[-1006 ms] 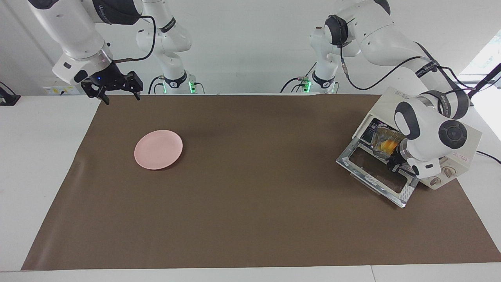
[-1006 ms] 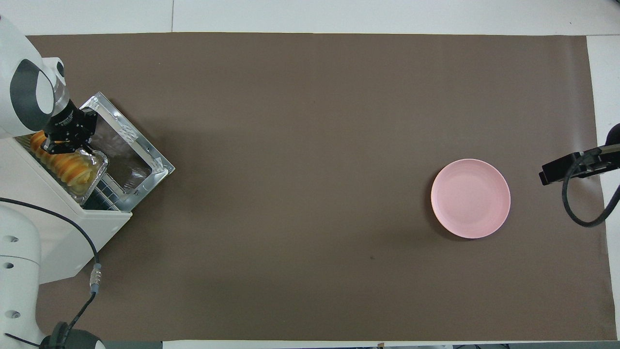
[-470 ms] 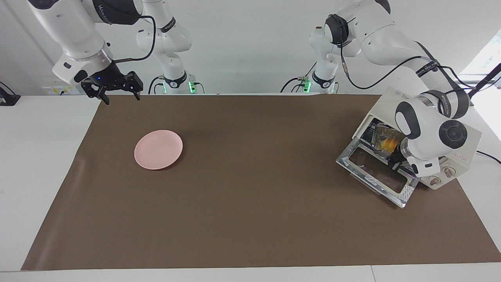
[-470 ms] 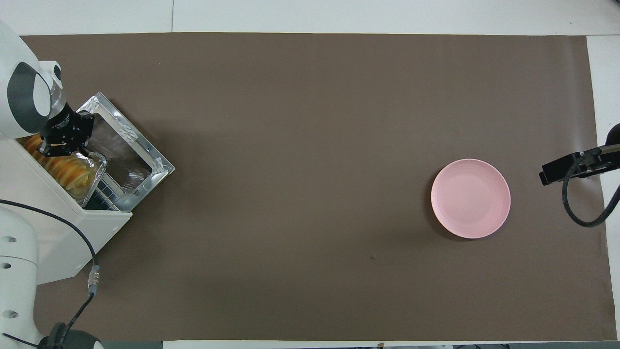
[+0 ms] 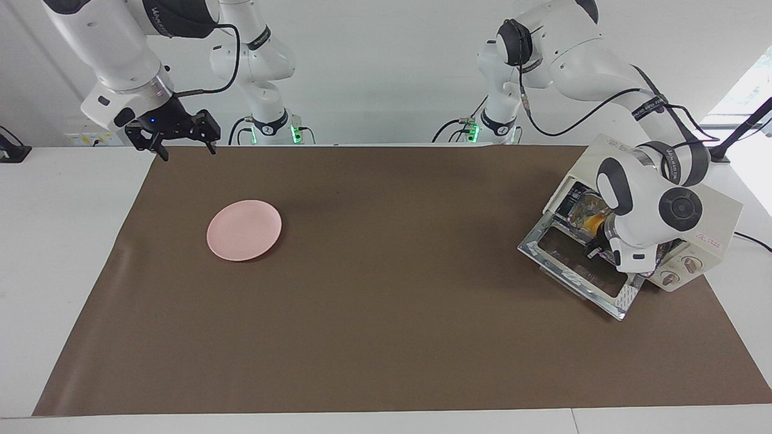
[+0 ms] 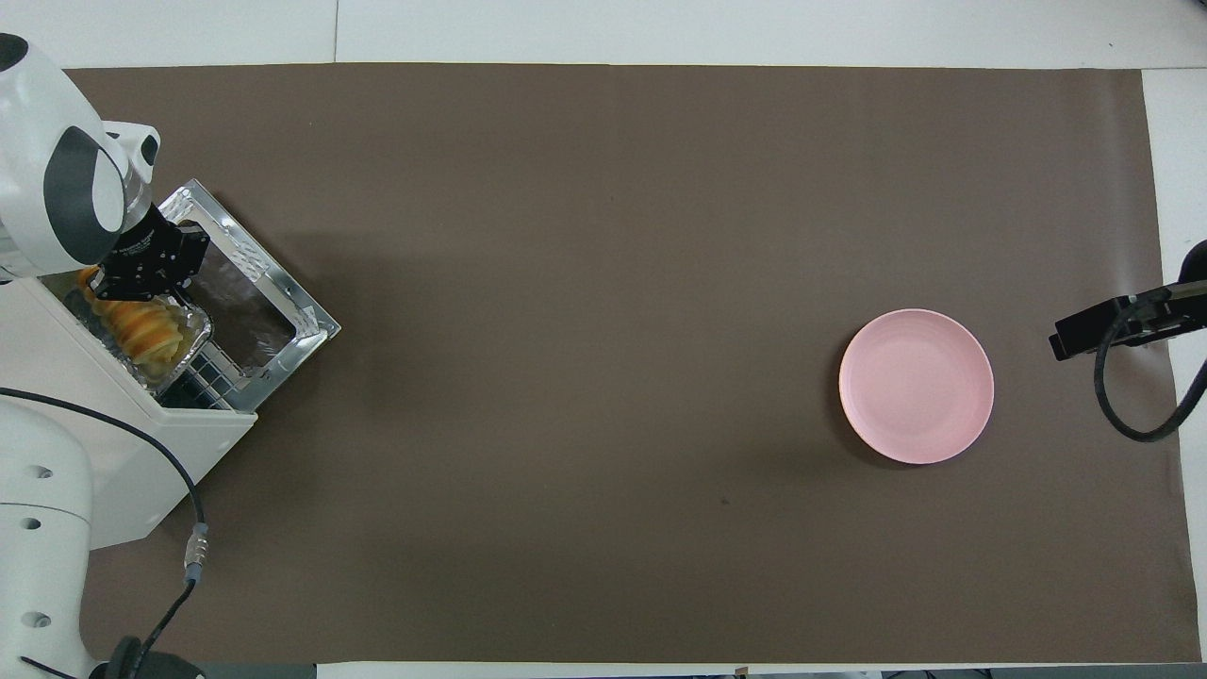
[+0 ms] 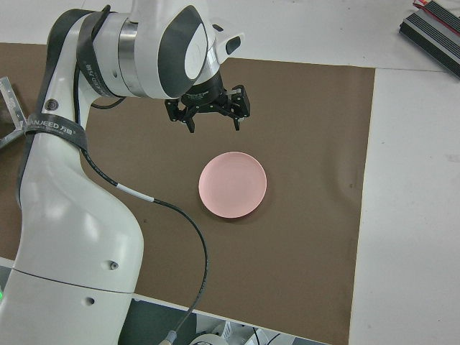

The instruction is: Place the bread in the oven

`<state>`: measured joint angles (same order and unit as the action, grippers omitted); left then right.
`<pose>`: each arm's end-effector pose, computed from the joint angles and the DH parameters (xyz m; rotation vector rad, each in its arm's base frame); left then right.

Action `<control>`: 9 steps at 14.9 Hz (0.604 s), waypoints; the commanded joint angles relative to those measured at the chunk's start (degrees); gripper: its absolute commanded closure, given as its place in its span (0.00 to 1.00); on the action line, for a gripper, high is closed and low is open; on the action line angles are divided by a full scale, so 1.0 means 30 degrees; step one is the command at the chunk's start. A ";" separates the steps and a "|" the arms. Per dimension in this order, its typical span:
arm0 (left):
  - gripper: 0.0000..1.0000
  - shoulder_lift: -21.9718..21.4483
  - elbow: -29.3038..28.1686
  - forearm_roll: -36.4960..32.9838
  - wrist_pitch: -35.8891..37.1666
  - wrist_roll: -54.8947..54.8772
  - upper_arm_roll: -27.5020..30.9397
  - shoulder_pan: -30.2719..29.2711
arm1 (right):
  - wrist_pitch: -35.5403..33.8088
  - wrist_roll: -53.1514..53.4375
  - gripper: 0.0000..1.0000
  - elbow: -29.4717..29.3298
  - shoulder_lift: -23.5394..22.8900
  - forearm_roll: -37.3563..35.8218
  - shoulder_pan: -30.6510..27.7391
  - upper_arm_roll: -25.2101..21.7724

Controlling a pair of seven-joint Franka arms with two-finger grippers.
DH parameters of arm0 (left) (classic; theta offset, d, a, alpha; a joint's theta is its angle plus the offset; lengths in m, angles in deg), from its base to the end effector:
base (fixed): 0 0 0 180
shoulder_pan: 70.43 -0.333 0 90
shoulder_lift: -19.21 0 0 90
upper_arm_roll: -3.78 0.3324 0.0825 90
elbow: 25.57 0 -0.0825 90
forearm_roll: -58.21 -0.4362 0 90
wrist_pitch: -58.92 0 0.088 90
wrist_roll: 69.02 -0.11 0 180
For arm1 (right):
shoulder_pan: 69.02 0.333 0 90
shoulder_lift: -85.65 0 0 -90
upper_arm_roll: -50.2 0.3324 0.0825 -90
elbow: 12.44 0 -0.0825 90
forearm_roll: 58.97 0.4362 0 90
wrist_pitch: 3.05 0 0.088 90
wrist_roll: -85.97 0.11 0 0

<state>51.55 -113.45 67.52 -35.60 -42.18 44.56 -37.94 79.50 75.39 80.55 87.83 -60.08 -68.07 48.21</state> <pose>0.6994 0.0163 0.3595 -2.7194 -0.8860 0.3941 0.5783 -0.0132 0.6231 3.1193 0.2587 -0.2277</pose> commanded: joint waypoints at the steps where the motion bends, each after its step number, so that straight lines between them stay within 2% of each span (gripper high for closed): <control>1: 1.00 -0.1634 -0.1497 -0.0494 0.0306 -0.0216 0.0176 0.0361 | 0.0110 -0.0313 0.00 0.0440 0.0415 -0.0155 -0.0257 0.0193; 4: 1.00 -0.2748 -0.2258 -0.0494 0.0277 -0.0419 0.0614 0.0216 | 0.0110 -0.0313 0.00 0.0440 0.0415 -0.0155 -0.0257 0.0193; 9: 1.00 -0.2839 -0.2523 -0.0494 0.0132 -0.0362 0.0879 0.0156 | 0.0110 -0.0313 0.00 0.0440 0.0386 -0.0155 -0.0228 0.0193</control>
<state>44.67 -117.64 67.44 -34.82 -42.74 46.19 -37.87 79.50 75.39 80.55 87.83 -60.08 -68.07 48.21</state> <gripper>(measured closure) 0.987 0.000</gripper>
